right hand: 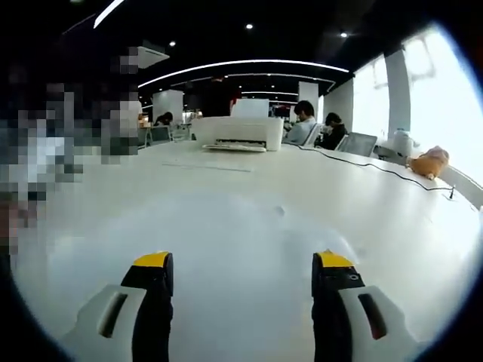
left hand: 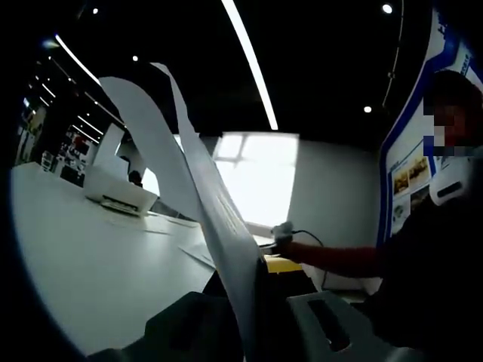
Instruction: Organize the stack of printing papers by aligning and flattening the scattered papers on the table
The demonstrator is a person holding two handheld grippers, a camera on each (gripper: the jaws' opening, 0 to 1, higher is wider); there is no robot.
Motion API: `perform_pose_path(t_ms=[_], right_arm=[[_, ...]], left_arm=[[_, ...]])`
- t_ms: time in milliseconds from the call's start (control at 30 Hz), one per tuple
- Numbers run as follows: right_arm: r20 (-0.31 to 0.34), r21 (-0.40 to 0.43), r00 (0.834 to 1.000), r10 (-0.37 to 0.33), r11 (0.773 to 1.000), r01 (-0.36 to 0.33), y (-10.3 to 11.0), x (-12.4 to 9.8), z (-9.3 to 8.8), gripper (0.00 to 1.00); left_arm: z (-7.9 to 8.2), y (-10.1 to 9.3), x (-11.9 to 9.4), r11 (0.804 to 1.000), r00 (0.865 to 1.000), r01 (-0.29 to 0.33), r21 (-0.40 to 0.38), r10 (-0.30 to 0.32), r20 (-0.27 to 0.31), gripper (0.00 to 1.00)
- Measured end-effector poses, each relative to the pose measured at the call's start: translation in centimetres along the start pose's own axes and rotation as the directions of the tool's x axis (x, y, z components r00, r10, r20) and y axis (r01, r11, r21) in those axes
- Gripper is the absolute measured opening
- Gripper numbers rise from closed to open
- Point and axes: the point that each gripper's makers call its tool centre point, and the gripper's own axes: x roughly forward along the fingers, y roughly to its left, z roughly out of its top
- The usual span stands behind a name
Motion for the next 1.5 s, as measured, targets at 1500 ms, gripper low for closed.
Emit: perform_pose_path(t_ms=[1500], right_arm=[[0.018, 0.023, 0.998, -0.060, 0.998, 0.060, -2.2, 2.5, -0.6, 0.59]], left_arm=[[0.0, -0.1, -0.2, 1.000, 1.000, 0.010, 0.002, -0.010, -0.002, 0.06]])
